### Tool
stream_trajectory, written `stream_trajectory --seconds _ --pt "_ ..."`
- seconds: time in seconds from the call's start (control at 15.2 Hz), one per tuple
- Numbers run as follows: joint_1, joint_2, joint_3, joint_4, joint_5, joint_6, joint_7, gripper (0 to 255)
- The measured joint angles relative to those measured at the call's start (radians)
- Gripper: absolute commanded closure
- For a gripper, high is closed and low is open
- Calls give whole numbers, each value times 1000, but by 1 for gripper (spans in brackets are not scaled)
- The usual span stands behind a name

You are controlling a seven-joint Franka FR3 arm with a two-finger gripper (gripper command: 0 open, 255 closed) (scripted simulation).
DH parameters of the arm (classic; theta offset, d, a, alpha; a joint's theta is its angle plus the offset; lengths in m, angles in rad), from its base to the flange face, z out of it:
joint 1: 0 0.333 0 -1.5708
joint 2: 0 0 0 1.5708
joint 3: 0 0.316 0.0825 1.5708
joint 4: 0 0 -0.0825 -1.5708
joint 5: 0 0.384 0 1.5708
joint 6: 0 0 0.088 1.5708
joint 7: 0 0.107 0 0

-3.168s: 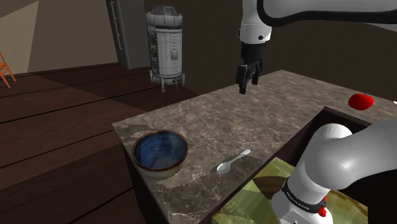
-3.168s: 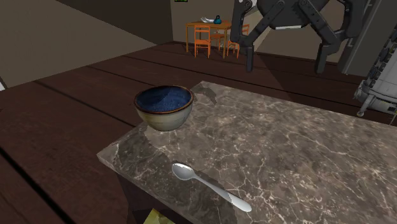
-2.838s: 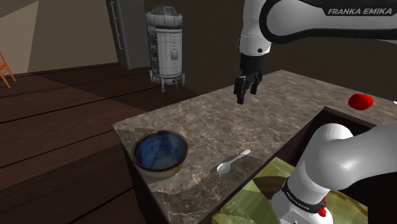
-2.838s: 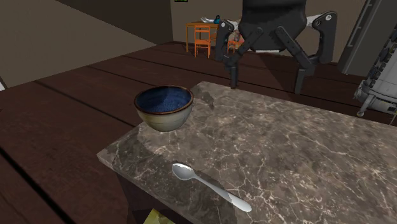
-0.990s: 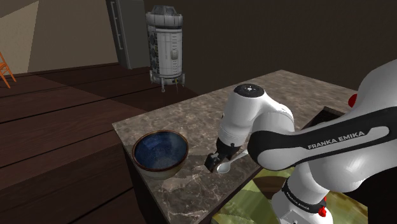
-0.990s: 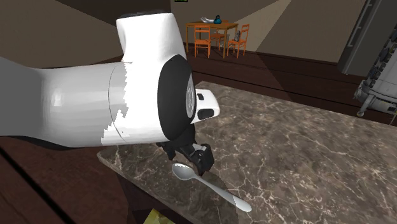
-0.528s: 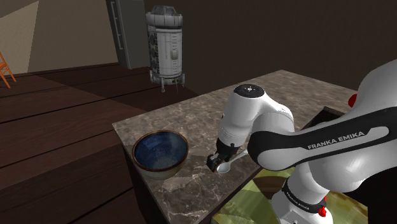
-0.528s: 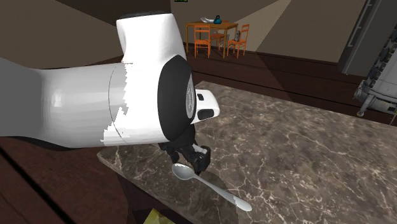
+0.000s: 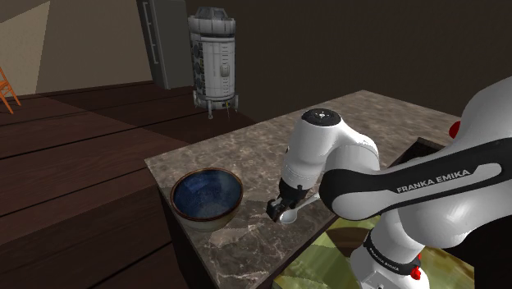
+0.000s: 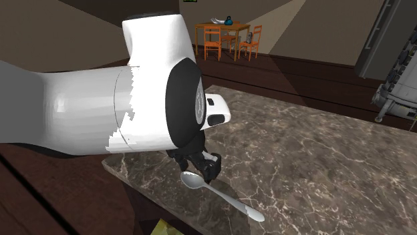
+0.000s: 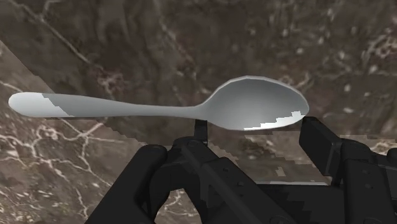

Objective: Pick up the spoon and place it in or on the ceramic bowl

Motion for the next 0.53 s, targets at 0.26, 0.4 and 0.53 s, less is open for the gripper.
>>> stream_trajectory --seconds 0.26,0.4,0.53 --pt "1 -39 -17 24 -10 -61 -4 255" --pt "-1 -63 -31 38 -19 -99 -10 255" --pt "1 -87 -41 54 -25 -139 -11 255"
